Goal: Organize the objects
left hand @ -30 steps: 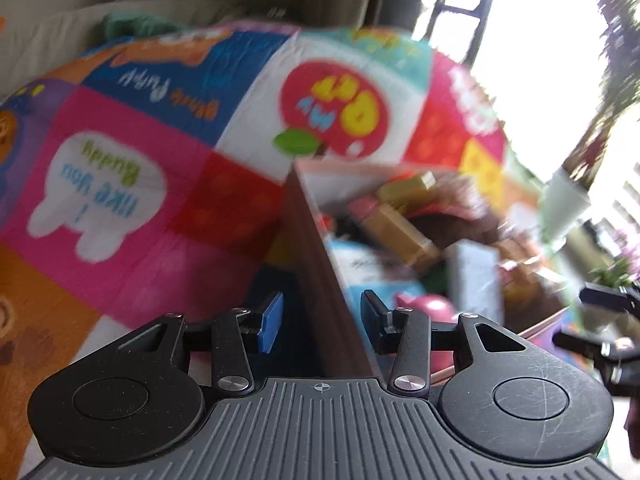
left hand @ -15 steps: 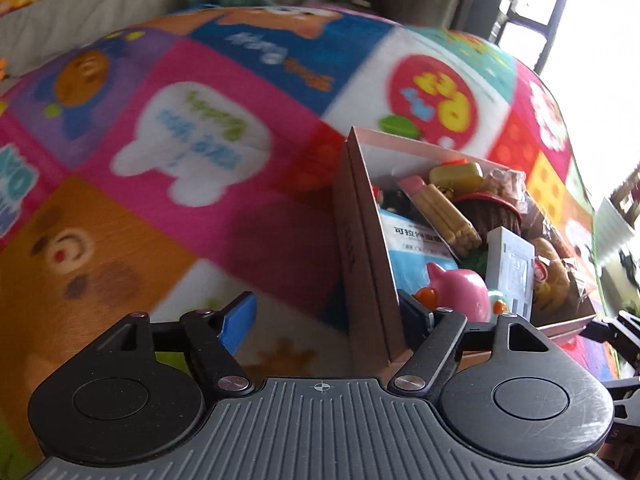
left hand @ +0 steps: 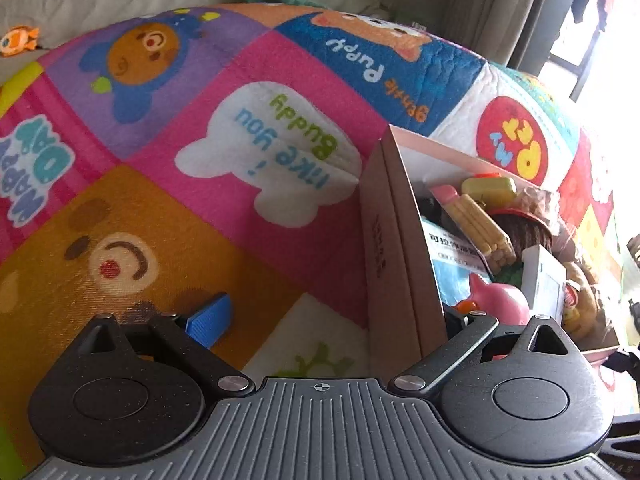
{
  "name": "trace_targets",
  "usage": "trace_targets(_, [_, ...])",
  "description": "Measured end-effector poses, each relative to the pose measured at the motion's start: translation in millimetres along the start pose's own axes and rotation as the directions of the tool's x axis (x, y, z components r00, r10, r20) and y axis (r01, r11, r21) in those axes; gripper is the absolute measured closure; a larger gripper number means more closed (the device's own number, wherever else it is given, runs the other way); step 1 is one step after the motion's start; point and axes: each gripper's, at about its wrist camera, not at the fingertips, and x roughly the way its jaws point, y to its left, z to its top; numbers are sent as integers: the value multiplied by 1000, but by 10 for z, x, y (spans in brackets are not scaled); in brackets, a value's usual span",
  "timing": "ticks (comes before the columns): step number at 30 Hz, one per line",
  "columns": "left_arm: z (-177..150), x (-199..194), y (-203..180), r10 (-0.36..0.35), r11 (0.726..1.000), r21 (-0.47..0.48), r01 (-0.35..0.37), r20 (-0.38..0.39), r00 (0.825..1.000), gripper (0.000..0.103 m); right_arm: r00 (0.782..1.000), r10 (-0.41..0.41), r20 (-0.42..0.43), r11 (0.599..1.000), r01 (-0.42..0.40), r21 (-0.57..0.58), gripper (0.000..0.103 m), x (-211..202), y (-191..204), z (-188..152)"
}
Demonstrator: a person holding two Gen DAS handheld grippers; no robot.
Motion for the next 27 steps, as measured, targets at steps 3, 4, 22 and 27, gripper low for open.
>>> trace_targets(3, [-11,-29,13,-16,1000,2,16,23,1000,3,999,-51,-2,999,51,-19,28,-13,41,-24])
trace_targets(4, [-22,-79,11,-19,1000,3,18,40,999,4,997,-77,3,997,77,-27,28,-33,64,-37])
trace_targets(22, [-1349,-940,-586,67,965,249,-84,77,995,4,993,-98,-69,966,111,231,0,-726,313,-860])
trace_targets(27, [-1299,-798,-683,163,960,212,-182,105,981,4,991,-105,-80,966,121,227,0,-623,274,-789])
